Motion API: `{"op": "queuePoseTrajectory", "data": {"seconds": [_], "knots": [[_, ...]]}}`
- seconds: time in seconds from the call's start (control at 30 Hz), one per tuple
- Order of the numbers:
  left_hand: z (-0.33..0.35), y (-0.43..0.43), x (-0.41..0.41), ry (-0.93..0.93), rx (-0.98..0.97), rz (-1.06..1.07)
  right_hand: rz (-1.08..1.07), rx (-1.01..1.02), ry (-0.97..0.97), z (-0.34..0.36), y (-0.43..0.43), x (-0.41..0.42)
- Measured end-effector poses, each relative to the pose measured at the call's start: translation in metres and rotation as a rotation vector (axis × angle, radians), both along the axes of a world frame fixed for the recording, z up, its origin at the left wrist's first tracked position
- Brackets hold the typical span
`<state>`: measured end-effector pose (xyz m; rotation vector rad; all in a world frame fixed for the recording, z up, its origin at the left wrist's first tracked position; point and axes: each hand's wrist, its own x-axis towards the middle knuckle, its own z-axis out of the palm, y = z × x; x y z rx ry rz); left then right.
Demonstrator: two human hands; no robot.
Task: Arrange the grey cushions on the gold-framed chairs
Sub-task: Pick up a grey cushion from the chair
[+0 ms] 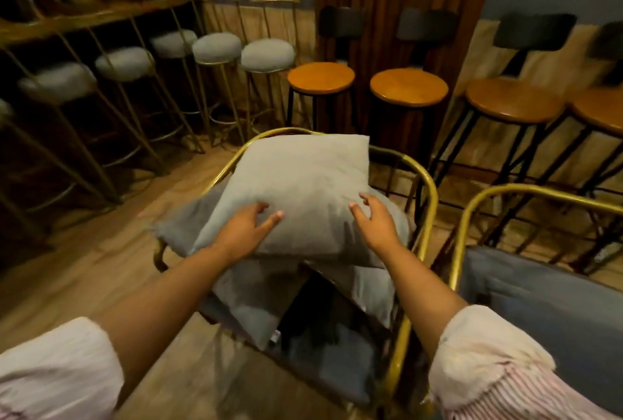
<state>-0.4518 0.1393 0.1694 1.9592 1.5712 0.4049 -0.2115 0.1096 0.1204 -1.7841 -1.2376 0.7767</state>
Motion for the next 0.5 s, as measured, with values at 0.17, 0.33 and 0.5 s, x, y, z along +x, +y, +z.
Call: {"op": "queuePoseTrajectory", "data": {"seconds": [0.17, 0.33, 0.5], "knots": [[-0.010, 0.072, -0.045, 0.006, -0.027, 0.056, -0.042, -0.096, -0.002, -0.011, 0.055, -0.027], [-0.036, 0.144, -0.042, -0.110, -0.121, 0.142, -0.071, -0.205, -0.058, -0.028, 0.124, -0.009], [-0.068, 0.216, -0.030, -0.104, -0.370, 0.221, -0.085, -0.310, -0.115, -0.046, 0.188, 0.018]]}}
